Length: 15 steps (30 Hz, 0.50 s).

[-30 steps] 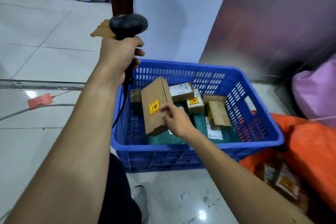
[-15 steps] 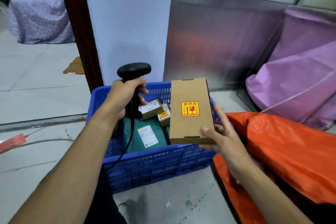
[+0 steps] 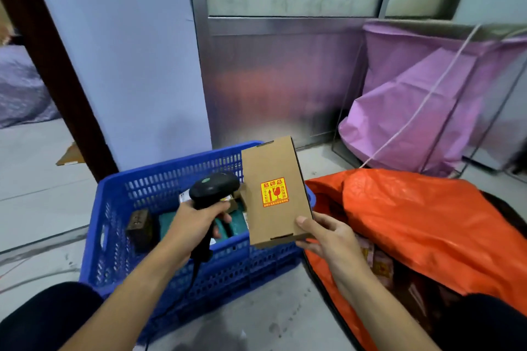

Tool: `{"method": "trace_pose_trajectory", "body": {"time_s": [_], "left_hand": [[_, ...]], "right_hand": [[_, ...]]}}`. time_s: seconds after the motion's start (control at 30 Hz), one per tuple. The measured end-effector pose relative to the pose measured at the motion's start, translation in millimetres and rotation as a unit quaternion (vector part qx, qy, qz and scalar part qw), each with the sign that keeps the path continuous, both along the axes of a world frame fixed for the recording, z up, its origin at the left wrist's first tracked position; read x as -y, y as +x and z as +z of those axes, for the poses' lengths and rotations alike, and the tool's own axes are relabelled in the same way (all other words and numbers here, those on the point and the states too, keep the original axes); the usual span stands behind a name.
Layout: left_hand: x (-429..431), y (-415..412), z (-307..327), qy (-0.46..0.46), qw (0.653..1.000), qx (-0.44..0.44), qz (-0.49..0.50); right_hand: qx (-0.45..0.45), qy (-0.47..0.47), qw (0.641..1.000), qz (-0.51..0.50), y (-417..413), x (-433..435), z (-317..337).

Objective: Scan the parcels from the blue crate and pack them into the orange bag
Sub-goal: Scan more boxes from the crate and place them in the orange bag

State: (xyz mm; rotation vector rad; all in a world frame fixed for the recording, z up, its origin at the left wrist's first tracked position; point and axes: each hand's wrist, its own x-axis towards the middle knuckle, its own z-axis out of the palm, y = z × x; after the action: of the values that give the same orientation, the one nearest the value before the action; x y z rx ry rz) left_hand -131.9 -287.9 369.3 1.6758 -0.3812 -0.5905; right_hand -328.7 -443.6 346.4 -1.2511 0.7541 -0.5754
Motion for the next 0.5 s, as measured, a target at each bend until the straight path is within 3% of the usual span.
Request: {"method": "trace_pose_trajectory", "body": {"time_s": [0.3, 0.5], "left_hand": [[23.7, -53.6, -13.7, -0.001, 0.997, 0.037, -0.065], [26.6, -53.8, -15.2, 0.010, 0.997, 0.043, -0.060]], "right_hand": [[-0.016, 0.031, 0.997, -0.062, -11.4, 0.6, 7.0], [-0.007, -0.066, 0.997, -0.042, -16.7, -5.4, 7.7]]}}
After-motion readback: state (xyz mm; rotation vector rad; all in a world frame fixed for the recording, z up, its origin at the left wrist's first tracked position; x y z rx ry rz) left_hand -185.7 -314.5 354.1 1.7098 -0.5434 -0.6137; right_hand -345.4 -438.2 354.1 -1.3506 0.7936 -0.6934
